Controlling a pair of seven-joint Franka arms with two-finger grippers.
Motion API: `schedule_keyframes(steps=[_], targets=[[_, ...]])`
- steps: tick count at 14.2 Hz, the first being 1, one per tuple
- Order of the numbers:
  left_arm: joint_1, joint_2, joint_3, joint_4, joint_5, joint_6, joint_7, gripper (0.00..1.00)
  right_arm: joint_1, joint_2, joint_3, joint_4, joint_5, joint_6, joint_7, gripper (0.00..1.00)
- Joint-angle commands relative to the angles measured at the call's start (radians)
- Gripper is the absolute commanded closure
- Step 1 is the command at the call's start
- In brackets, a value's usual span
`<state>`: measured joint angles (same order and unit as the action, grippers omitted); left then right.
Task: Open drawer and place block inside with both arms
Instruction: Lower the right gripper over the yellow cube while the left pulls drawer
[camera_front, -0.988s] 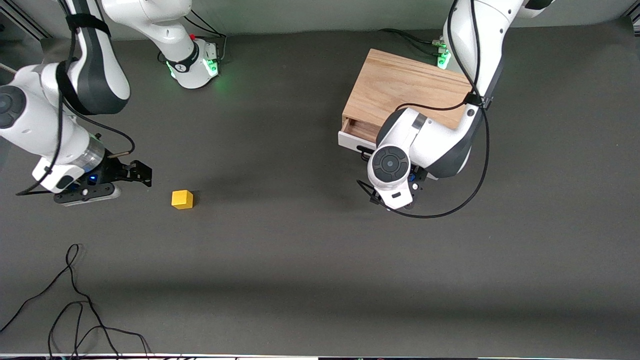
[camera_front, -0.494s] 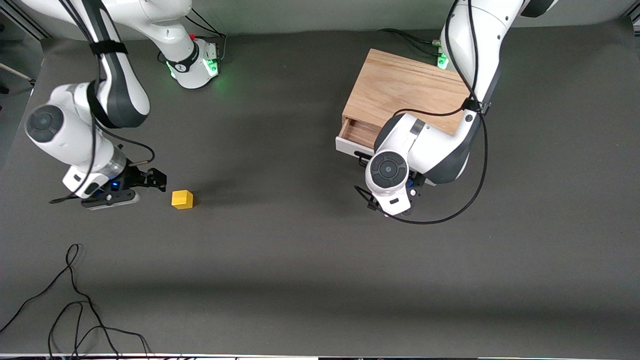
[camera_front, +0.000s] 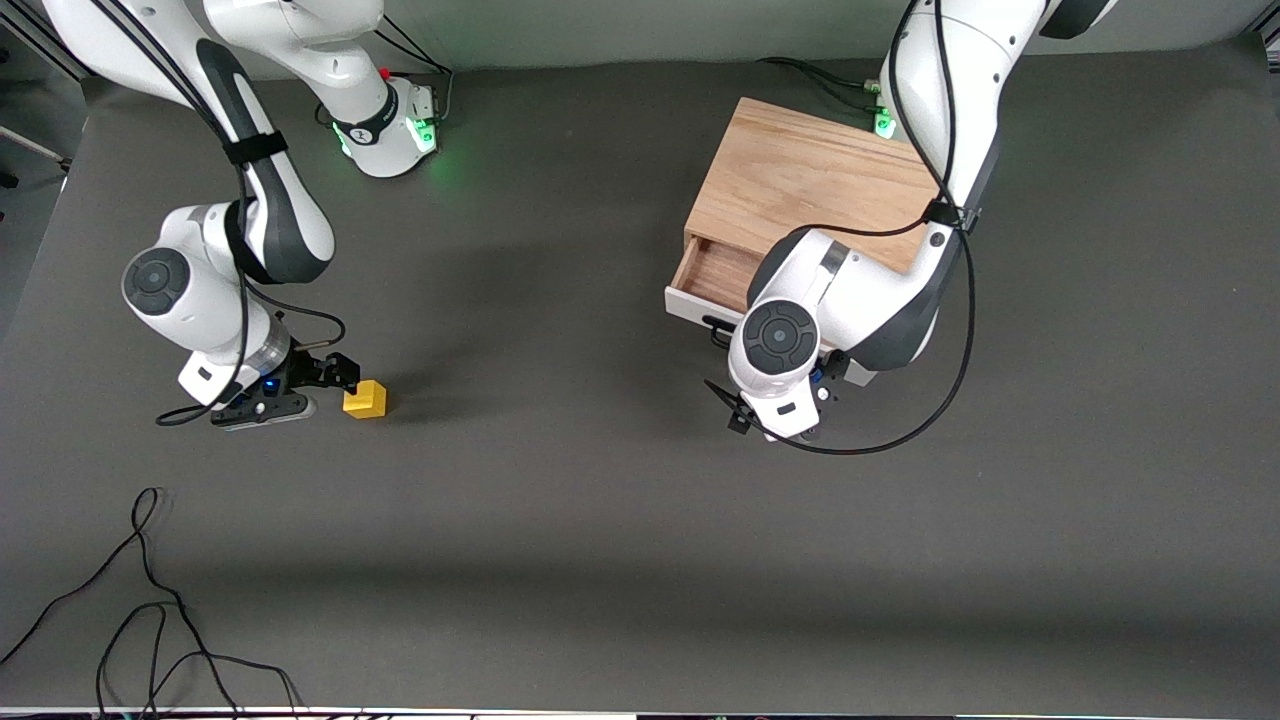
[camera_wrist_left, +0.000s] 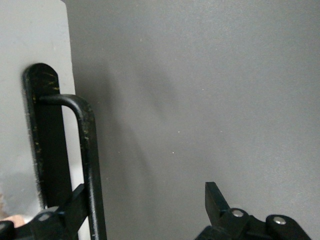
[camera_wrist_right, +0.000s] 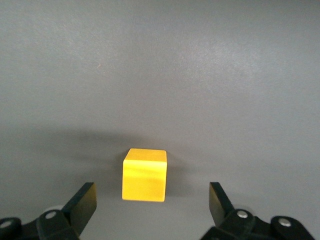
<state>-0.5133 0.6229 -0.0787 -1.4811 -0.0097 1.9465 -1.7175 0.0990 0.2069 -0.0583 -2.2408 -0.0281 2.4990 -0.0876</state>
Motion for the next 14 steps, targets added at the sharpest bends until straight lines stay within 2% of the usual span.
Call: schedule_keyframes(steps=[1, 6, 9, 12, 14], targets=[[-0.01, 0.06, -0.001, 0.097, 0.008, 0.112, -0.002, 0.0, 0.002, 0.046, -0.005, -0.003, 0.017, 0.054, 0.006, 0.0], [-0.01, 0.06, 0.0, 0.116, 0.017, 0.16, -0.005, 0.0, 0.001, 0.089, -0.005, -0.014, 0.02, 0.103, 0.008, 0.0], [-0.004, 0.051, 0.004, 0.148, 0.034, 0.147, -0.002, 0.0, 0.002, 0.108, -0.005, -0.016, 0.071, 0.113, 0.008, 0.0], [0.016, 0.005, 0.004, 0.151, 0.068, 0.131, 0.007, 0.0, 0.002, 0.124, -0.005, -0.016, 0.073, 0.121, 0.008, 0.0], [0.047, -0.057, 0.002, 0.154, 0.071, 0.077, 0.103, 0.0, 0.007, 0.135, -0.005, -0.016, 0.115, 0.126, 0.006, 0.0]])
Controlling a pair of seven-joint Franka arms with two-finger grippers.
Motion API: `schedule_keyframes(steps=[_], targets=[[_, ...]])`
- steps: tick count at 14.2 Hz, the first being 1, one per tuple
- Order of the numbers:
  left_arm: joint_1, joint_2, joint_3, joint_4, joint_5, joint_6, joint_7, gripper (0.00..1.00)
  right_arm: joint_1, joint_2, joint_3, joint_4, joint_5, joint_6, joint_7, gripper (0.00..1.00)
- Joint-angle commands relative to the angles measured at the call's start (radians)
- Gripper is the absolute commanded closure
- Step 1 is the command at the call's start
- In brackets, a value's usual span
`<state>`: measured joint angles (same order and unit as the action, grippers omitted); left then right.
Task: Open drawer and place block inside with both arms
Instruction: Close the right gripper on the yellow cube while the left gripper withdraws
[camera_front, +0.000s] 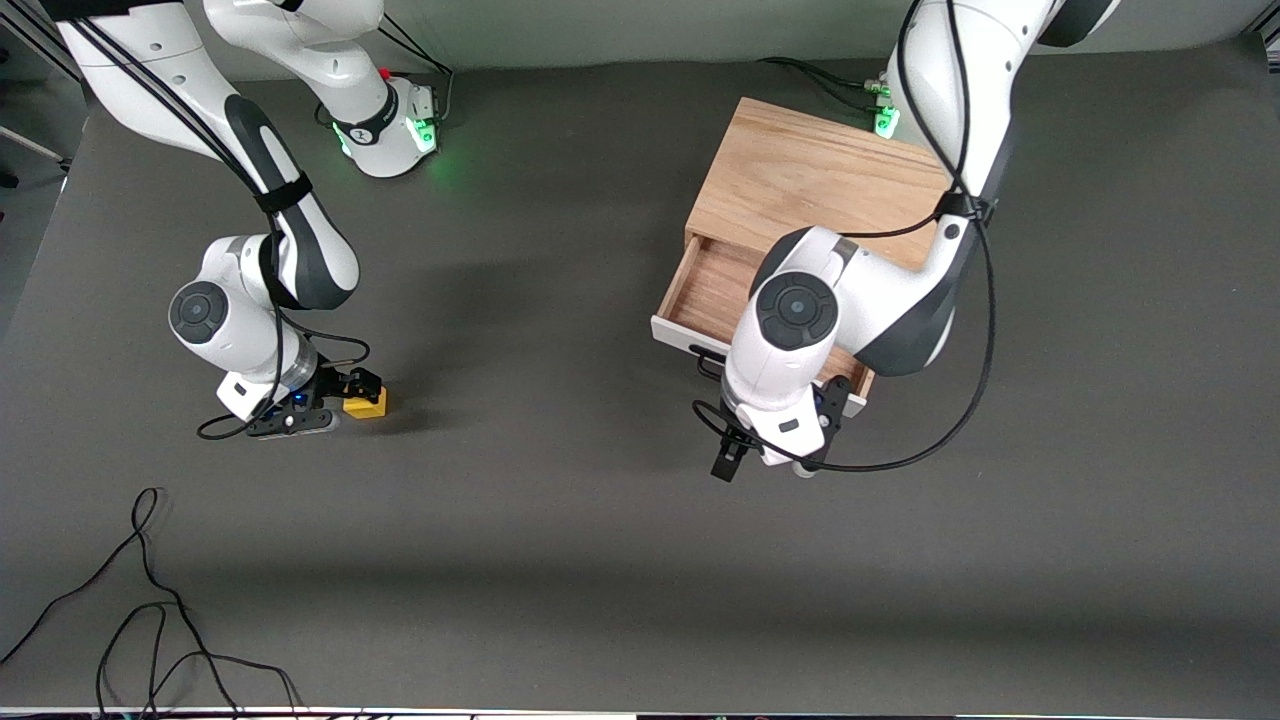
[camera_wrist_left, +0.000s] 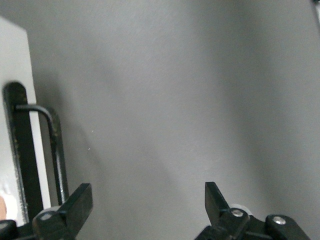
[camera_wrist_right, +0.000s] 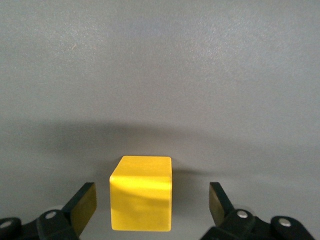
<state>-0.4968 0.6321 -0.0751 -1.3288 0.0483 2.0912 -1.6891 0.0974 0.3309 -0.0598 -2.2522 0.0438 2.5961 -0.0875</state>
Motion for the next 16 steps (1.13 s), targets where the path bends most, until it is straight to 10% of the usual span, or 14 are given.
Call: schedule_keyframes(steps=[1, 11, 16], targets=[[0.061, -0.096, -0.005, 0.014, 0.006, -0.107, 0.138, 0.0, 0.01, 0.02, -0.003, -0.004, 0.05, 0.038, 0.006, 0.0], [0.401, -0.38, -0.005, 0.002, -0.12, -0.569, 0.972, 0.0, 0.01, 0.046, -0.002, -0.012, 0.05, 0.067, -0.008, 0.17], [0.532, -0.48, -0.002, -0.074, -0.117, -0.623, 1.331, 0.0, 0.01, 0.036, -0.002, -0.01, 0.05, 0.052, -0.011, 0.74]])
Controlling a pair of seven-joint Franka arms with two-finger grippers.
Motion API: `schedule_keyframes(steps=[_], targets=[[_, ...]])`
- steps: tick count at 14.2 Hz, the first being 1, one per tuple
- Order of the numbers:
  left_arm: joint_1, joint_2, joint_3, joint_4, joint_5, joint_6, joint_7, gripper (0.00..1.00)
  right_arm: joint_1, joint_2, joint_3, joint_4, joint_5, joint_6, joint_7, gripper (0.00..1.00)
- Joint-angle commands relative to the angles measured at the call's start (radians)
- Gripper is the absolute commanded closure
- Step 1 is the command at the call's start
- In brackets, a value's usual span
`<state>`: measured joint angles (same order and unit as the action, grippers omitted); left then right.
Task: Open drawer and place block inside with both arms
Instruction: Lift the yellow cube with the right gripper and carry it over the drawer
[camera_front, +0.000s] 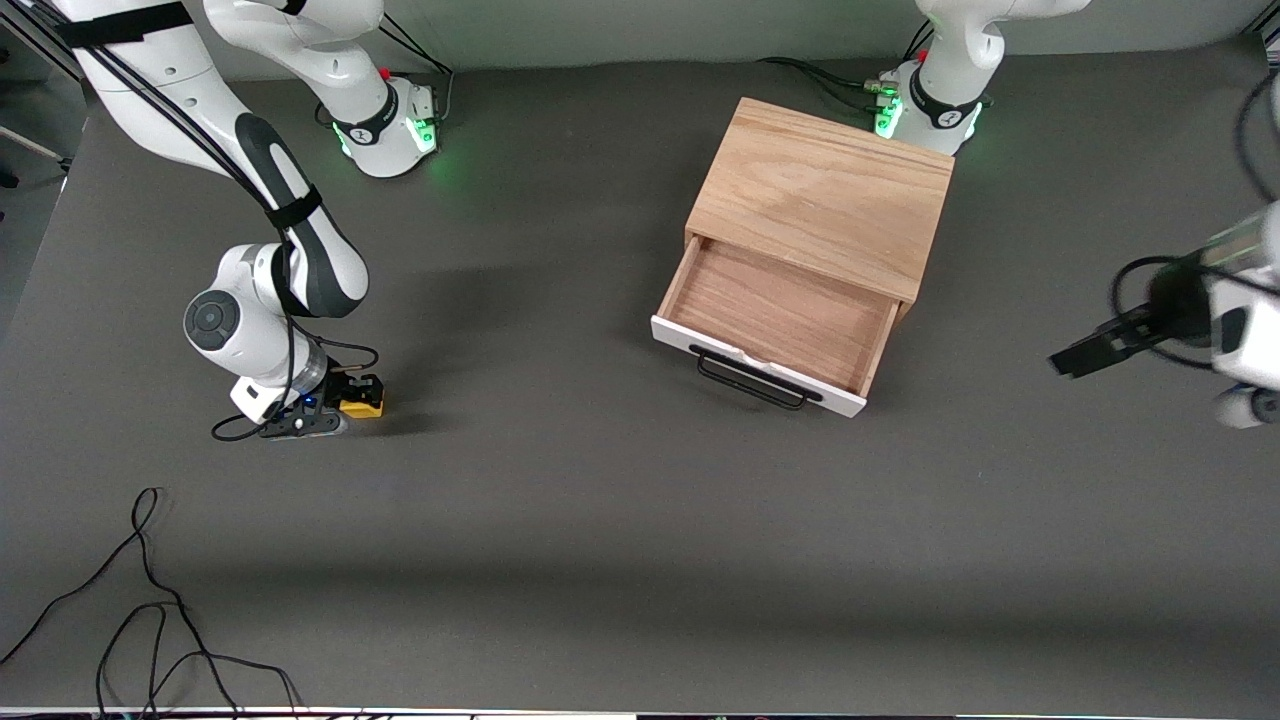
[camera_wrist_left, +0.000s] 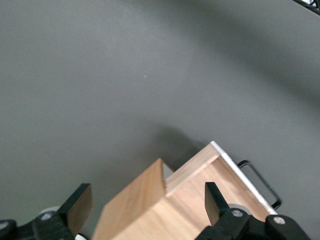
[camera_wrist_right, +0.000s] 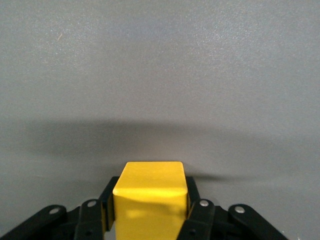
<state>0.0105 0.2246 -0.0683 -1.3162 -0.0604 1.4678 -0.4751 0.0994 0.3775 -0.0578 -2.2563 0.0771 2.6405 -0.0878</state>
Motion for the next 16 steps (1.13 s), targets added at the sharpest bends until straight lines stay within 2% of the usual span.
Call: schedule_keyframes(steps=[1, 4, 7, 11, 14, 16], targets=[[0.025, -0.097, -0.007, -0.118, 0.002, 0.009, 0.169, 0.0, 0.008, -0.022, -0.004, -0.006, 0.015, 0.0, -0.012, 0.83], [0.028, -0.125, -0.005, -0.138, 0.017, -0.006, 0.346, 0.0, 0.008, -0.09, -0.004, 0.011, 0.016, -0.115, -0.021, 0.99], [0.026, -0.148, -0.005, -0.153, 0.054, -0.01, 0.467, 0.0, 0.013, -0.141, 0.004, 0.104, 0.016, -0.296, -0.006, 1.0], [0.023, -0.18, -0.007, -0.198, 0.054, 0.017, 0.452, 0.0, 0.074, -0.147, 0.004, 0.401, 0.016, -0.659, 0.101, 1.0], [0.023, -0.25, -0.007, -0.311, 0.054, 0.109, 0.452, 0.0, 0.143, -0.126, 0.004, 0.654, 0.015, -0.899, 0.213, 1.0], [0.025, -0.255, -0.007, -0.317, 0.054, 0.112, 0.46, 0.0, 0.193, -0.095, 0.004, 0.829, 0.016, -1.044, 0.319, 1.0]])
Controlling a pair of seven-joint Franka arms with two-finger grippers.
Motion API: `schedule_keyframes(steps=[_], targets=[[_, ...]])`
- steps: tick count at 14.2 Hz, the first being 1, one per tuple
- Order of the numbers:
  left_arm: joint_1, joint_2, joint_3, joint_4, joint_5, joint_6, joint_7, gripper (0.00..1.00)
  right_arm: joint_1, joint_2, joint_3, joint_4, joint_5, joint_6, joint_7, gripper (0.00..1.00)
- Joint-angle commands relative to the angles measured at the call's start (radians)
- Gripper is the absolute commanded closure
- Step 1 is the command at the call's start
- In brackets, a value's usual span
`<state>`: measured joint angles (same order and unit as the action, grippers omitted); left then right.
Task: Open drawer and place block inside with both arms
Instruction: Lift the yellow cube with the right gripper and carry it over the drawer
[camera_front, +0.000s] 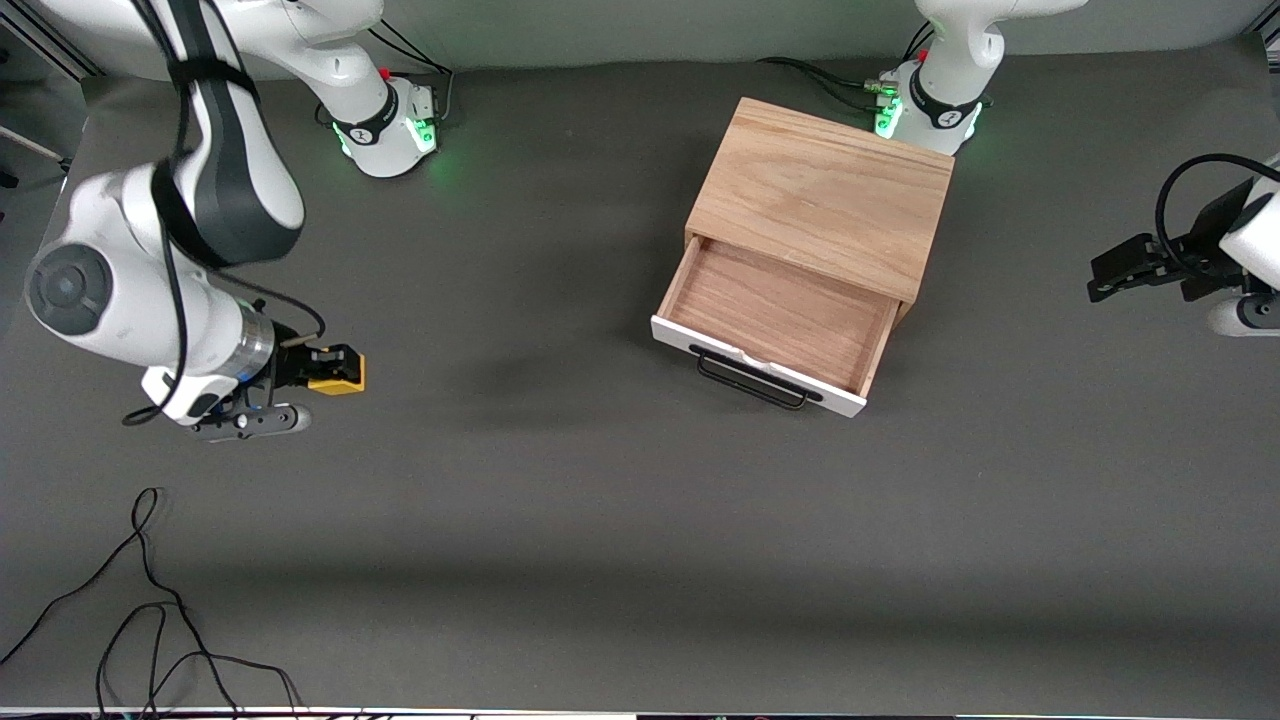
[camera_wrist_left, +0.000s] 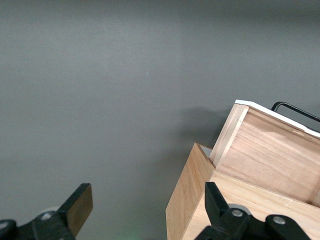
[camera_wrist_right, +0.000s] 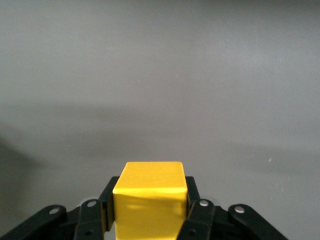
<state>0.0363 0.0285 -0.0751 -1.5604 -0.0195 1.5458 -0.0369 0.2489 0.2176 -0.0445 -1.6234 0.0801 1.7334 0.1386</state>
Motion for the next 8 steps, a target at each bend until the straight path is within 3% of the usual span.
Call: schedule_keyframes(steps=[1, 3, 6, 8], targets=[[-0.001, -0.058, 0.0, -0.072, 0.013, 0.034, 0.022, 0.0, 0.076, 0.09, -0.008, 0.289, 0.015, -0.205, 0.155, 1.0], [-0.001, -0.055, 0.0, -0.057, 0.013, 0.034, 0.028, 0.0, 0.163, 0.135, -0.008, 0.436, 0.015, -0.291, 0.29, 1.0], [-0.004, -0.049, 0.0, -0.043, 0.016, 0.03, 0.029, 0.0, 0.297, 0.189, -0.008, 0.551, 0.014, -0.284, 0.462, 1.0], [-0.007, -0.048, 0.0, -0.043, 0.016, 0.031, 0.031, 0.0, 0.377, 0.274, -0.008, 0.67, 0.012, -0.267, 0.605, 1.0]])
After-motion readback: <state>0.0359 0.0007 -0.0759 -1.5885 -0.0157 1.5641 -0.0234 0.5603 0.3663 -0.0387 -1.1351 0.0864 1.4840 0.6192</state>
